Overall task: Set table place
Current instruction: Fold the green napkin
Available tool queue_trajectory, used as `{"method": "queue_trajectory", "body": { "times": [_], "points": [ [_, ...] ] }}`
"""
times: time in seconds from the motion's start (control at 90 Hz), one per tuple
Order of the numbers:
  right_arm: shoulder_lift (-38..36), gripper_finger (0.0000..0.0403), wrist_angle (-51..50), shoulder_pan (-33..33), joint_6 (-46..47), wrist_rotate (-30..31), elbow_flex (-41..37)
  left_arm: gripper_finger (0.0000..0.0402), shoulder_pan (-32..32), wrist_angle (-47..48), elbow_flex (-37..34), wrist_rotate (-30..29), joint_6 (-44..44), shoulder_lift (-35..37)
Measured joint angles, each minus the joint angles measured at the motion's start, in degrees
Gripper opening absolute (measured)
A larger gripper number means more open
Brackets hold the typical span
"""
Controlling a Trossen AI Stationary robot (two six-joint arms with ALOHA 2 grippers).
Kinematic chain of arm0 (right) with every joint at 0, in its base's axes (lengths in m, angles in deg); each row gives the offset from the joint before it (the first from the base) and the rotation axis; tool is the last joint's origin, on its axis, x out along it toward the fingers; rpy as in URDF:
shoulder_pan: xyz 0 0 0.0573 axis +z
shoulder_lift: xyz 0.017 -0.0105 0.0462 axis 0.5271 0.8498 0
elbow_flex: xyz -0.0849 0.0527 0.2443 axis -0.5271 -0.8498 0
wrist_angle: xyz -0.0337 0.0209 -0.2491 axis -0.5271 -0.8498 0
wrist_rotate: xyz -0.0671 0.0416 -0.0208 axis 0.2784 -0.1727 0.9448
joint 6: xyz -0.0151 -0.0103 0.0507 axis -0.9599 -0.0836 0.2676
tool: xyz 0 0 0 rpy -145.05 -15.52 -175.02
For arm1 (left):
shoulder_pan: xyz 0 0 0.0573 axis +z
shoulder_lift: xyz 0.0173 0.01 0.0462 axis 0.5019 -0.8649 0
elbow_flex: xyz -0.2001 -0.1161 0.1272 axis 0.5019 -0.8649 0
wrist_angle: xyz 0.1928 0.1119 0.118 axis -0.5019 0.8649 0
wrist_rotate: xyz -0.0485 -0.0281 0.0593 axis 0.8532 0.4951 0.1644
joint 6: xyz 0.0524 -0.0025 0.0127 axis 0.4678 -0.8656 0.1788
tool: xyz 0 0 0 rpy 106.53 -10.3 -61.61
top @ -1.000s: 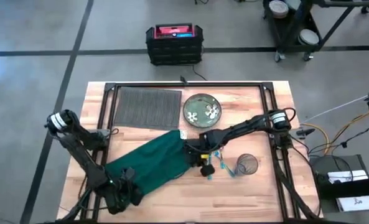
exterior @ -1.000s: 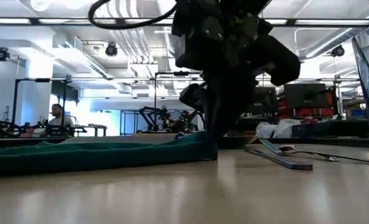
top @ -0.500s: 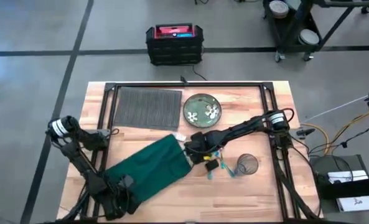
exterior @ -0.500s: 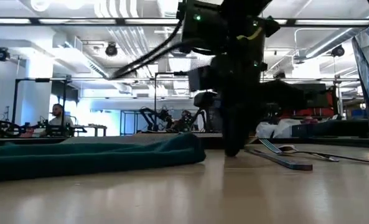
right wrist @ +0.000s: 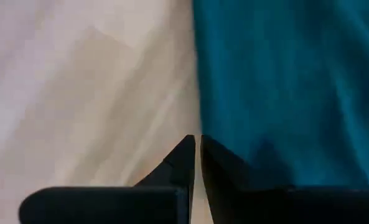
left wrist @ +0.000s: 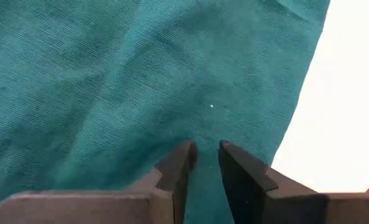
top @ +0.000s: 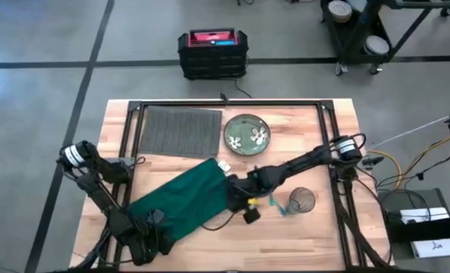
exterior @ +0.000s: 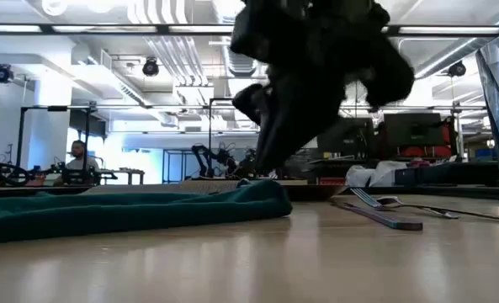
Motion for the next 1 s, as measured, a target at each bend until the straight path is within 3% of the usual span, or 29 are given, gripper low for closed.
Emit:
{"method": "queue_trajectory", "body": {
  "times": [0.089,0.289,0.656,1.0],
  "points": [
    [0.9,0.0014,-0.5,-0.6,0.0,4.2,-1.0,0.0075,0.0,-0.2,0.0,0.5,0.0,0.0],
    [0.8,0.0014,-1.4,-0.8,0.0,4.5,-3.9,0.0075,-0.5,0.1,0.0,0.8,0.7,-0.3],
    [-1.4,0.0014,-15.7,-0.2,-0.4,5.8,-1.6,0.0075,-1.0,0.7,0.2,-0.1,0.0,-1.0],
    [-2.1,0.0014,-6.0,2.9,4.1,3.9,-0.6,0.0075,-1.1,0.7,0.1,-0.4,0.0,-1.0]
  ]
}}
